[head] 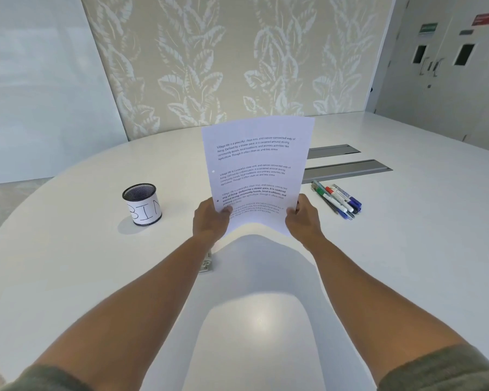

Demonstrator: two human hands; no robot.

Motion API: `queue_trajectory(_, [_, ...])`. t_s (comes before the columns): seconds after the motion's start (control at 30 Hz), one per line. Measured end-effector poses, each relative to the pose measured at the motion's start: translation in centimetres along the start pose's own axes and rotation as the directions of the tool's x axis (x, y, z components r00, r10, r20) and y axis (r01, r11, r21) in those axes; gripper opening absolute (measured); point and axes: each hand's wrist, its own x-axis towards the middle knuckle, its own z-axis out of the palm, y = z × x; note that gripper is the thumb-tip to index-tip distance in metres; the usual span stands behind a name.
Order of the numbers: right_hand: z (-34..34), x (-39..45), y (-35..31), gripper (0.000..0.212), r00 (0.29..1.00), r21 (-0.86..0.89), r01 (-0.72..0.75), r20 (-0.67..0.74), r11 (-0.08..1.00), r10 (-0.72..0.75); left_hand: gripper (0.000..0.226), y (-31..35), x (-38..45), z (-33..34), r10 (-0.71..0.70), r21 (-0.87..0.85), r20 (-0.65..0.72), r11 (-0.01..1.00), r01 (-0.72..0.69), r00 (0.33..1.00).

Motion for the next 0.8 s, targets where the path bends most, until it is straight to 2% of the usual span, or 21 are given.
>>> queue_trajectory(0.2, [0.8, -1.8, 2.6, 0.016, 0.990, -0.056, -0.057, 0.122, 0.997, 0.064, 0.026, -1.6, -1.4, 0.7, -0.057, 0.255, 0.272, 0.967, -0.015, 0.961])
queue_trajectory(0.33, [1.2, -2.2, 3.7, 0.019, 0.986, -0.068, -0.085, 0.137, 0.994, 0.094, 0.021, -2.0, -1.7, 1.3, -0.098, 0.319, 0.317, 0.948, -0.008, 0.943])
queue_trajectory(0.43, [1.4, -1.8, 3.6, 0.018, 0.988, -0.072, -0.091, 0.120, 0.993, 0.099, 0.022, -2.1, -1.2, 1.8, -0.110, 0.285, 0.305, 0.958, 0.020, 0.946])
queue_trajectory(0.63, [1.6, 0.0, 2.6, 0.020, 0.997, -0.076, -0.061, 0.048, 0.995, 0.065, 0.034, -2.9, 0.9, 2.2, -0.121, 0.110, 0.260, 0.989, 0.096, 0.958])
queue_trajectory(0.8, [2.5, 2.3, 1.0, 0.028, 0.998, -0.002, -0.055, 0.001, 0.998, 0.055, 0.028, -3.1, 3.4, 2.1, -0.139, 0.012, 0.219, 0.990, 0.140, 0.966])
